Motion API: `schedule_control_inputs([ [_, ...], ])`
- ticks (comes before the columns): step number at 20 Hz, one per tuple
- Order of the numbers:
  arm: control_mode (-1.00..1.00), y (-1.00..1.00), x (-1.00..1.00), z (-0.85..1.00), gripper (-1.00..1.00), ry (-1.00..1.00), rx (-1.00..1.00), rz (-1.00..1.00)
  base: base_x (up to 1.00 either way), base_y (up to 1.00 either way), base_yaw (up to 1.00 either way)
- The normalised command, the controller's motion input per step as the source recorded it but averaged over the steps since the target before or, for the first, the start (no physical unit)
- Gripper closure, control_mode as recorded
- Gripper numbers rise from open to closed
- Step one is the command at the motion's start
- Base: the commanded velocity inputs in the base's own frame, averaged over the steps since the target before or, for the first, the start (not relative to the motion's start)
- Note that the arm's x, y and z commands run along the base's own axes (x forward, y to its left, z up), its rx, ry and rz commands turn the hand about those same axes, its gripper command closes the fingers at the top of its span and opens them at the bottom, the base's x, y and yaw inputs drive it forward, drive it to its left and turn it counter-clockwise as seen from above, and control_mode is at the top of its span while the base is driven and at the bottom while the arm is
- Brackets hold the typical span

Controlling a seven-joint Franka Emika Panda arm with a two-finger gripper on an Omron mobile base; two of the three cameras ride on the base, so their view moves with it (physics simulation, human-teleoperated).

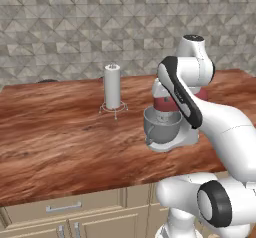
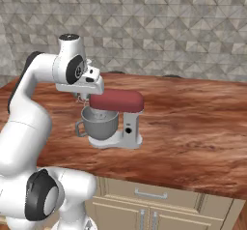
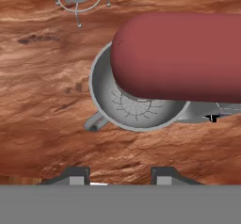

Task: Navigate to the toaster.

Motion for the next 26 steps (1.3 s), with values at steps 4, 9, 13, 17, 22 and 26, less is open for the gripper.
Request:
schedule_control_inputs([
  [4, 1.00, 0.00, 0.00, 0.00, -1.00, 0.00, 0.00, 0.00, -0.09, 0.00, 0.00],
  [9, 1.00, 0.00, 0.00, 0.00, -1.00, 0.00, 0.00, 0.00, -0.98, -0.22, 0.01],
  [13, 1.00, 0.00, 0.00, 0.00, -1.00, 0.00, 0.00, 0.00, -0.78, -0.04, -0.20],
  [17, 1.00, 0.00, 0.00, 0.00, -1.00, 0.00, 0.00, 0.00, -0.34, 0.00, -0.52],
  [22, 1.00, 0.00, 0.00, 0.00, -1.00, 0.00, 0.00, 0.00, -0.15, 0.11, -0.73],
  [26, 1.00, 0.00, 0.00, 0.00, -1.00, 0.00, 0.00, 0.00, 0.00, 0.20, -0.86],
])
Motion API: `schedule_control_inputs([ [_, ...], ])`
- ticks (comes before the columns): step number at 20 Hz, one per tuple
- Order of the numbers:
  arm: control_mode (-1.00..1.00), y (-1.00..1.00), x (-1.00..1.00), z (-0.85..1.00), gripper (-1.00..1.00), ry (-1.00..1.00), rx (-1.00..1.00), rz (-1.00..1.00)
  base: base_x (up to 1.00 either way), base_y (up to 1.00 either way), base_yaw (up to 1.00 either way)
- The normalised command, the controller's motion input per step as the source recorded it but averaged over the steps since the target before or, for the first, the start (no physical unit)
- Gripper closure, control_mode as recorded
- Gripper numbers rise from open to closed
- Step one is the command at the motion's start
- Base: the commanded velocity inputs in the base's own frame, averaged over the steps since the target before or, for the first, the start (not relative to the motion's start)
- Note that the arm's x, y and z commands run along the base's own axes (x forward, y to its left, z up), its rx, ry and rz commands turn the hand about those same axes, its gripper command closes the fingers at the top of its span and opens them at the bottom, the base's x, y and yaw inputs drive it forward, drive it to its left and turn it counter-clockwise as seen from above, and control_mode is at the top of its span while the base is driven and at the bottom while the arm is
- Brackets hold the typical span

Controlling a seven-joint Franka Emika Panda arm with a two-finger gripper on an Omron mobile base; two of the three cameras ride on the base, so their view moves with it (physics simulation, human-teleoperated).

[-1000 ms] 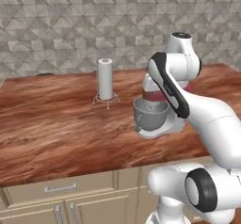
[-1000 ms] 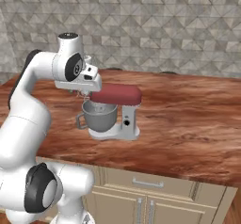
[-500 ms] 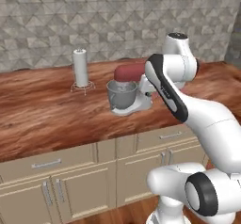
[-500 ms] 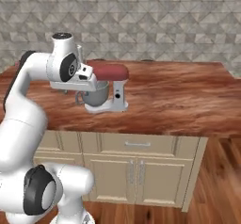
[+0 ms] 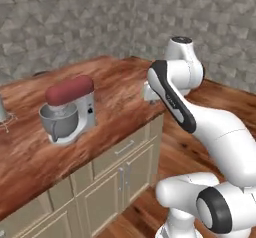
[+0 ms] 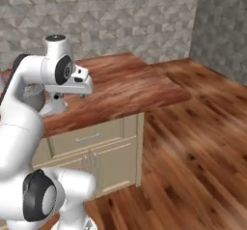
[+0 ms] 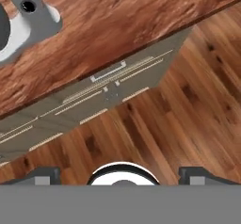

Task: Navigate to the toaster.

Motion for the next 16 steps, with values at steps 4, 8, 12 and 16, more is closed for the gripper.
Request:
schedule_control_inputs([
  [4, 1.00, 0.00, 0.00, 0.00, -1.00, 0.00, 0.00, 0.00, 0.00, 0.34, -0.93],
  [8, 1.00, 0.00, 0.00, 0.00, -1.00, 0.00, 0.00, 0.00, 0.00, 0.38, -0.92],
  [12, 1.00, 0.00, 0.00, 0.00, -1.00, 0.00, 0.00, 0.00, 0.00, 0.44, -0.89],
  [16, 1.00, 0.00, 0.00, 0.00, -1.00, 0.00, 0.00, 0.00, 0.00, 0.49, -0.86],
])
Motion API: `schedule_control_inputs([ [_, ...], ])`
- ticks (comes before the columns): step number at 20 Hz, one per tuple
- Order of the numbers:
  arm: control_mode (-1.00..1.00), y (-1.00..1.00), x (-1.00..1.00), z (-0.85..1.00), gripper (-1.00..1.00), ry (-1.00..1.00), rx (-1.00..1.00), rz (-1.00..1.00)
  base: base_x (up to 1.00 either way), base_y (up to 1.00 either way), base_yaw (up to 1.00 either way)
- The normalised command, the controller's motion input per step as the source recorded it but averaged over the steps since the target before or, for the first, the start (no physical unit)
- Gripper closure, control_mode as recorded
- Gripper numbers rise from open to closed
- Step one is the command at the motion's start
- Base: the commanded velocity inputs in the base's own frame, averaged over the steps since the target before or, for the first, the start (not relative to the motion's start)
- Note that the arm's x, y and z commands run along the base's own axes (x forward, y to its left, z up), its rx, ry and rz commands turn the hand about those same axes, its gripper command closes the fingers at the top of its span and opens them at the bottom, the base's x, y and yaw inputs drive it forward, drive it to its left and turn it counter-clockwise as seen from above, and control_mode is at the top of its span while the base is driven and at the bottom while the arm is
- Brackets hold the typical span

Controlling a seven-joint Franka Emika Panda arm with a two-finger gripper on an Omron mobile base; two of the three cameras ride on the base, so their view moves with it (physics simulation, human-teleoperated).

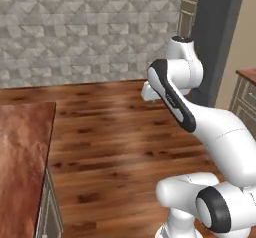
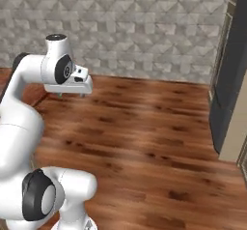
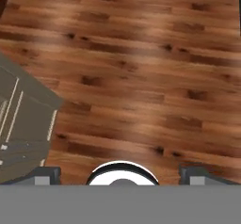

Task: Navigate to the toaster.

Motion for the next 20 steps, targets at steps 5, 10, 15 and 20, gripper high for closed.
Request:
schedule_control_inputs([
  [5, 1.00, 0.00, 0.00, 0.00, -1.00, 0.00, 0.00, 0.00, 0.00, 0.44, -0.88],
  [10, 1.00, 0.00, 0.00, 0.00, -1.00, 0.00, 0.00, 0.00, 0.00, 0.43, -0.87],
  [15, 1.00, 0.00, 0.00, 0.00, -1.00, 0.00, 0.00, 0.00, 0.02, 0.46, -0.83],
  [20, 1.00, 0.00, 0.00, 0.00, -1.00, 0.00, 0.00, 0.00, 0.05, 0.50, -0.82],
])
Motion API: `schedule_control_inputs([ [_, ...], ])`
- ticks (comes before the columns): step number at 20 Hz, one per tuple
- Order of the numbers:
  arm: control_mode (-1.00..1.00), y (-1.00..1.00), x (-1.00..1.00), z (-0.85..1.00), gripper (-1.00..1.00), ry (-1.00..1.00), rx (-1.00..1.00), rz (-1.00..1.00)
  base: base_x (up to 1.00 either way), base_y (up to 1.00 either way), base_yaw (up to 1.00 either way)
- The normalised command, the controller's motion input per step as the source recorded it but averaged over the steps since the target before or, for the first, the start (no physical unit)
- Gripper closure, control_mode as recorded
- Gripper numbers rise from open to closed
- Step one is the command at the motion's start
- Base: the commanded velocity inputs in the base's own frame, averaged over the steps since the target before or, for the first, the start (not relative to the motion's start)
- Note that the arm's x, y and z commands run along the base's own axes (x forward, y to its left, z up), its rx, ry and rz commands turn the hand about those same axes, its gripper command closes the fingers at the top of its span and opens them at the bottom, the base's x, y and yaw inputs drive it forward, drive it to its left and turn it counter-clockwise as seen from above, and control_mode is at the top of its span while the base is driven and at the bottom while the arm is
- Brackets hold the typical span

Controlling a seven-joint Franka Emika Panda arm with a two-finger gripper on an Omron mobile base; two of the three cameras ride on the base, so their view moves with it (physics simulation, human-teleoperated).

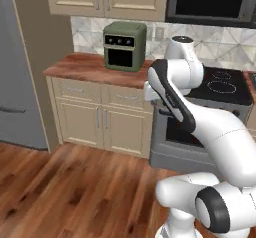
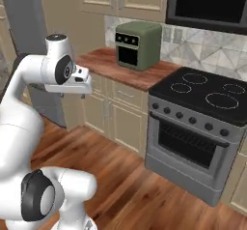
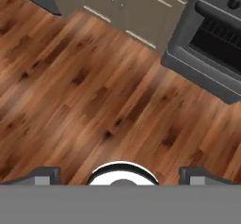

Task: Navigate to the toaster.

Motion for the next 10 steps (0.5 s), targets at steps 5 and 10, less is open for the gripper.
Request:
schedule_control_inputs([
  [5, 1.00, 0.00, 0.00, 0.00, -1.00, 0.00, 0.00, 0.00, 0.06, 0.40, -0.80],
  [10, 1.00, 0.00, 0.00, 0.00, -1.00, 0.00, 0.00, 0.00, 0.06, 0.33, -0.71],
])
